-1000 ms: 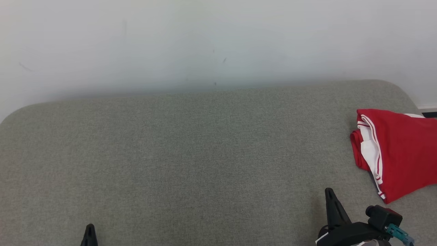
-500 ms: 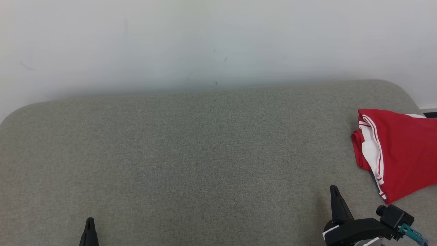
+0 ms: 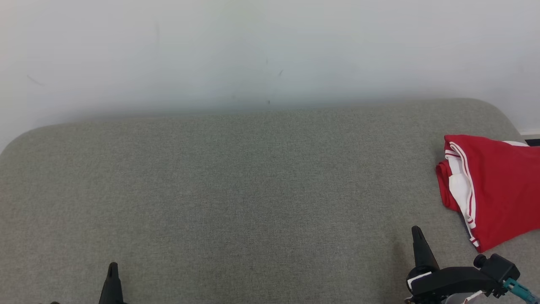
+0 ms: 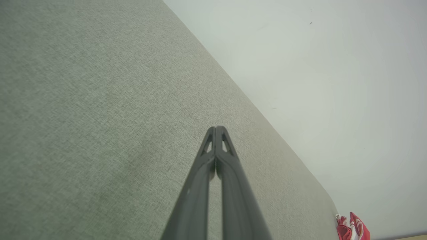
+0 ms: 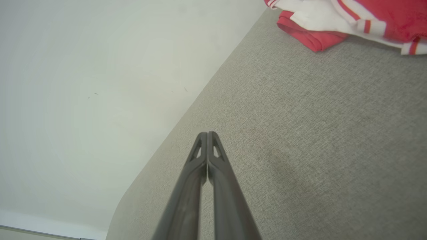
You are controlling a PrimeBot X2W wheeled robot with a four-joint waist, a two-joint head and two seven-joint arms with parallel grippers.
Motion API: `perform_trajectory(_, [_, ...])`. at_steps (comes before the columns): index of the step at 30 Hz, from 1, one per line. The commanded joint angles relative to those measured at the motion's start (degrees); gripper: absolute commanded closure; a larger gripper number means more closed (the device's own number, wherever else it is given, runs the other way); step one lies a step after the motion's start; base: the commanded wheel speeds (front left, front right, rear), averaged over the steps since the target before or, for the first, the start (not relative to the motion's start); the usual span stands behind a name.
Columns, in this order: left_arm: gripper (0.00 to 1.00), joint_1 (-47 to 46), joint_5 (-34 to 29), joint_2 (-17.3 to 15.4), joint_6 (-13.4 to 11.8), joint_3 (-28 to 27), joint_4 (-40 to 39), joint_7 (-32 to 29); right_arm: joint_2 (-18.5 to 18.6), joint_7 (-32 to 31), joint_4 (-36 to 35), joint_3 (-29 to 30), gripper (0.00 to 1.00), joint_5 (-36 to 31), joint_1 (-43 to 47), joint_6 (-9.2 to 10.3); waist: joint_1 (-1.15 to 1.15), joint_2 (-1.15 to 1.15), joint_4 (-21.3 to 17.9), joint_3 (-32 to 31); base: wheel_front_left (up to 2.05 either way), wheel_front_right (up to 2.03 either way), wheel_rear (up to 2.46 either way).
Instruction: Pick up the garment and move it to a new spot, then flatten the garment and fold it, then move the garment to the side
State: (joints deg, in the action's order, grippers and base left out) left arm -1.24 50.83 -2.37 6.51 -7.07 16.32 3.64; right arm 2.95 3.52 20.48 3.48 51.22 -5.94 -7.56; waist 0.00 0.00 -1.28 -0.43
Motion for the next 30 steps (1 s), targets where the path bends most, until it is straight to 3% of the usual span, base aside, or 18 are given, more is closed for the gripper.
perform_trajectory(1, [1.00, -1.30, 2.33, -0.44, 0.08, 0.06, -0.78, -0.42, -0.04, -0.45, -1.06, 0.23, 1.00, 2.14, -0.74, 0.05, 0.00, 0.00, 0.03, 0.01, 0.00, 0.00, 0.00])
perform_trajectory(30, [1.00, -3.13, 20.47, -0.53, 0.67, 0.27, -1.59, -5.02, -0.08, -4.98, -3.68, 1.56, 1.00, 20.25, -0.63, 0.09, 0.00, 0.00, 0.51, 0.24, 0.00, 0.00, 0.00])
